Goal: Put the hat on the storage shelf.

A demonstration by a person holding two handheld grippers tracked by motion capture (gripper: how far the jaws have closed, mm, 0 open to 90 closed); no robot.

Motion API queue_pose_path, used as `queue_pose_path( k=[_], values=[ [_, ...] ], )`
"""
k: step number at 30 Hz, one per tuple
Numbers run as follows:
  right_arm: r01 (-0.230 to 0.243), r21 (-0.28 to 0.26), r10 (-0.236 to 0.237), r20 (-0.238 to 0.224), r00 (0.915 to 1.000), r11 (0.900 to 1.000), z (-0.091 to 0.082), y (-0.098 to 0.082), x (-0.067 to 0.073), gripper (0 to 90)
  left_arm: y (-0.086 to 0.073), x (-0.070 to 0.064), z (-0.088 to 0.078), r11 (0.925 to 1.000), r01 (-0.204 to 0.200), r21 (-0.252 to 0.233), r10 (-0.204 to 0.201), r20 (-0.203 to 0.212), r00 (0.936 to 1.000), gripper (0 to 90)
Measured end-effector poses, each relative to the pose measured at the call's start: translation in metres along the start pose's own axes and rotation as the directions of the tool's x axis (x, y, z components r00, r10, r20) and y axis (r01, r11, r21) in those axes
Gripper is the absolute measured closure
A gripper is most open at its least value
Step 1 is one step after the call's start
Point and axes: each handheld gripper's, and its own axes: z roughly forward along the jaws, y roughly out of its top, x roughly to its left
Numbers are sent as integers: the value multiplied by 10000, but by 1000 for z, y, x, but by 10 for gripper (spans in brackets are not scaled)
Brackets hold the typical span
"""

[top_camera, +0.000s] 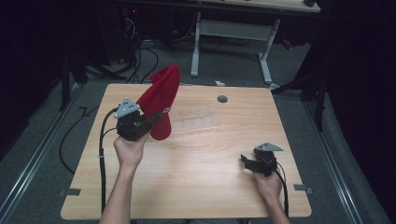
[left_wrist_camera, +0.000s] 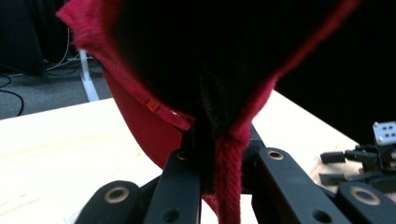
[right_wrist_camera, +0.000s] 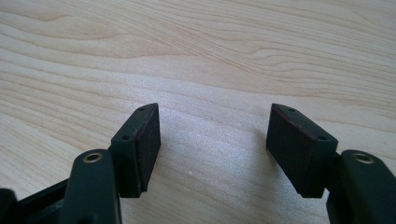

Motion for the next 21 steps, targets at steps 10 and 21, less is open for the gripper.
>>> queue_pose_path(
  k=[10,21],
  values=[
    [87,-4,-87,-47,10000,10000,0,0,1,344,0,3,25,9981,-596,-160,592,-241,9980,837],
    [154,1,-154,-107,9998,9999,0,0,1,340,5,37,26,9954,-805,-523,738,-1191,9901,838]
  ],
)
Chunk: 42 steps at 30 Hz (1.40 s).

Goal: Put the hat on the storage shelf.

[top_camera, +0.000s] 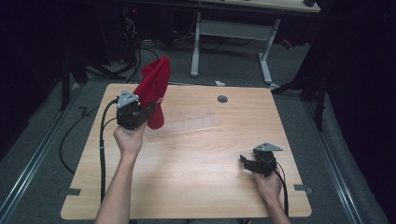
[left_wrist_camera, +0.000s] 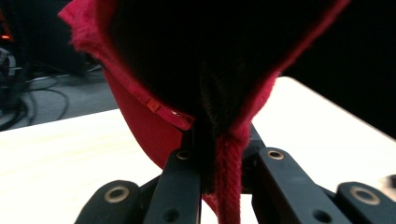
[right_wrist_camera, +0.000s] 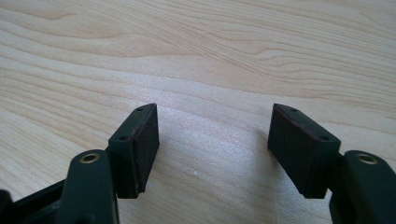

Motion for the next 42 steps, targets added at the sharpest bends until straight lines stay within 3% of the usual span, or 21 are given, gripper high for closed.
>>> queue_pose_path(
  k=[11,20,28,42],
  values=[
    [29,-1,-29,-37,10000,10000,0,0,0,338,-11,20,13,9992,-370,-173,359,-590,9976,837],
    [43,0,-43,-46,10000,10000,0,0,1,334,-14,26,13,9971,-692,-309,675,-541,9963,836],
    [55,14,-54,-73,10000,10000,0,0,2,330,-20,26,9,9903,-1379,-180,1372,-398,9898,836],
    [45,25,-45,-96,9999,10000,-1,0,2,327,-28,35,5,9922,-1188,-386,1177,-284,9926,832]
  ],
)
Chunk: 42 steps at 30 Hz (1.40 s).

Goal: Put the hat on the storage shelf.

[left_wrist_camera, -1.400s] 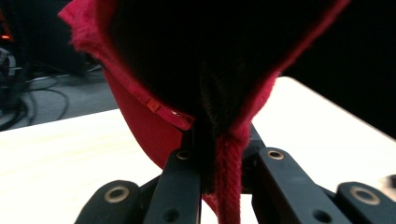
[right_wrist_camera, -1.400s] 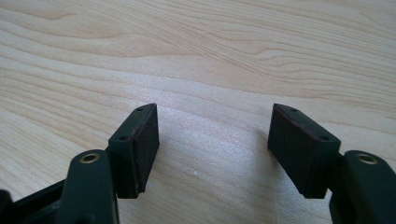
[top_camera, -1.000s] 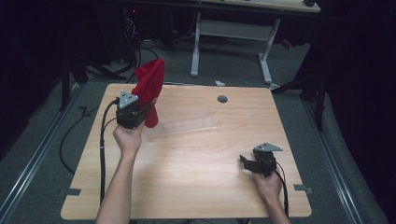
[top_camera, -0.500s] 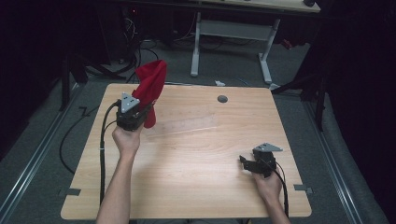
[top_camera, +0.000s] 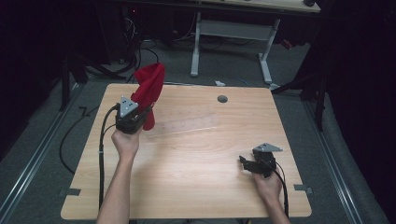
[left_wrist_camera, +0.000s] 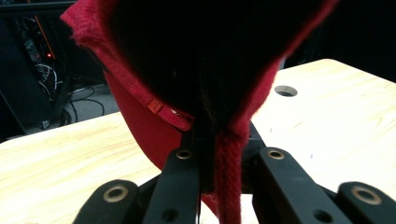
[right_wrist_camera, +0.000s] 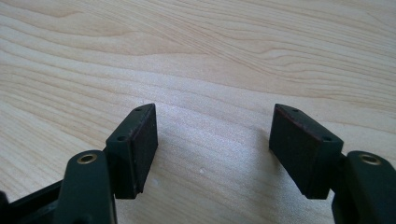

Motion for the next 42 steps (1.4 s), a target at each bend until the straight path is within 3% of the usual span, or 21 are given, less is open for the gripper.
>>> queue_pose_path(
  k=[10,12,16,21,24,27,30,37,42],
  values=[
    [6,-4,-6,-3,10000,10000,0,0,0,325,-1,6,1,9995,-122,281,124,-84,9999,832],
    [2,-2,-2,-2,10000,10000,0,0,0,325,-4,7,4,9987,106,489,-98,-160,9998,833],
    [4,1,-4,-4,10000,10000,0,0,0,325,-7,3,6,9992,-33,403,46,-327,9995,833],
    [1,-2,-1,-6,10000,10000,0,0,0,325,-10,8,4,9995,152,272,-144,-317,9994,830],
    [1,-2,-1,1,10000,10000,0,0,0,325,-17,11,2,9986,138,512,-117,-405,9991,827],
    [0,-1,0,-1,10000,10000,0,0,0,325,-21,16,-3,9973,537,504,-515,-447,9977,822],
    [0,-4,0,-1,10000,10000,0,0,0,325,-22,18,-7,9964,561,641,-529,-510,9973,813],
    [-10,-7,10,-2,10000,10000,0,0,0,325,-23,18,-10,9919,833,959,-765,-726,9944,737],
    [-12,-9,12,-4,10000,10000,0,0,0,325,-24,17,-13,9928,668,998,-576,-922,9941,555]
  ],
)
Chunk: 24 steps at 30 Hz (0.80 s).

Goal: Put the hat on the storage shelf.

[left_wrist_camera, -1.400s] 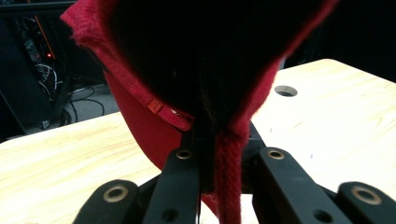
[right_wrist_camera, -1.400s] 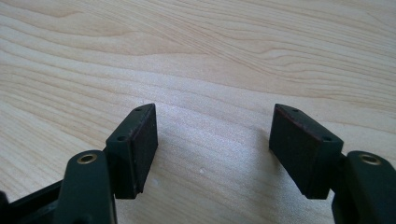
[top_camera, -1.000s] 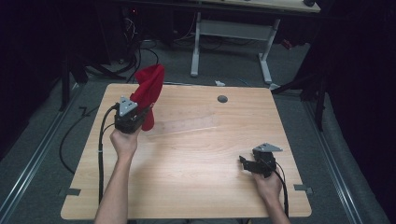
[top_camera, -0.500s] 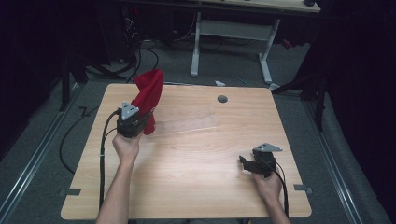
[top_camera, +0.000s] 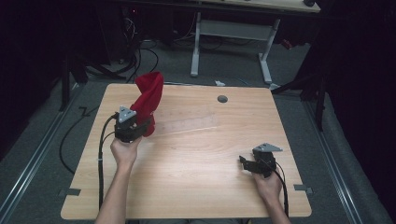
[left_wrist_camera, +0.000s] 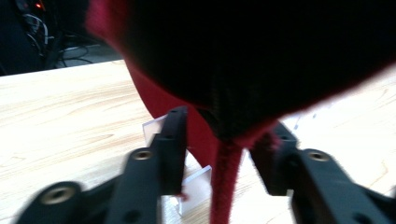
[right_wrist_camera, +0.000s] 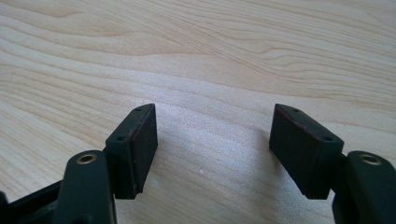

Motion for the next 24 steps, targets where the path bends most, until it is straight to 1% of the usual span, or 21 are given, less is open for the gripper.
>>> queue_pose_path(
  k=[2,4,6,7,9,10,13,15,18,21,22,24],
  values=[
    [3,-1,-3,-1,10000,10000,0,0,0,325,1,0,-1,9999,165,-7,-165,-29,9999,498],
    [3,4,-3,-1,10000,10000,0,0,0,325,2,0,-2,9998,208,27,-208,-17,9998,441],
    [1,3,-1,2,10000,10000,0,0,0,325,3,1,-4,9997,215,102,-214,-45,9998,416],
    [2,3,-2,2,10000,10000,0,0,0,325,3,1,-5,9994,297,152,-295,-88,9995,400],
    [2,4,-2,1,10000,10000,0,0,0,325,5,2,-8,9983,580,98,-579,-41,9983,384],
    [1,4,-1,2,10000,10000,0,0,0,325,6,2,-9,9983,585,78,-585,-89,9982,376],
    [0,3,0,0,10000,10000,0,0,0,325,6,2,-12,9991,371,194,-367,-198,9991,361],
    [0,3,0,0,10000,10000,0,0,0,325,7,1,-14,9994,274,196,-269,-236,9994,350],
    [0,2,0,-1,10000,10000,0,0,0,325,7,1,-17,9994,122,337,-110,-356,9993,333],
    [-2,2,2,0,10000,10000,0,0,0,325,7,0,-22,9989,-149,447,169,-451,9988,328],
    [-4,2,4,-1,10000,10000,0,0,0,325,8,-1,-23,9990,-126,433,145,-452,9989,328],
    [-4,3,4,-1,10000,10000,0,0,0,325,8,-2,-26,9988,-228,440,247,-445,9987,333]
  ],
)
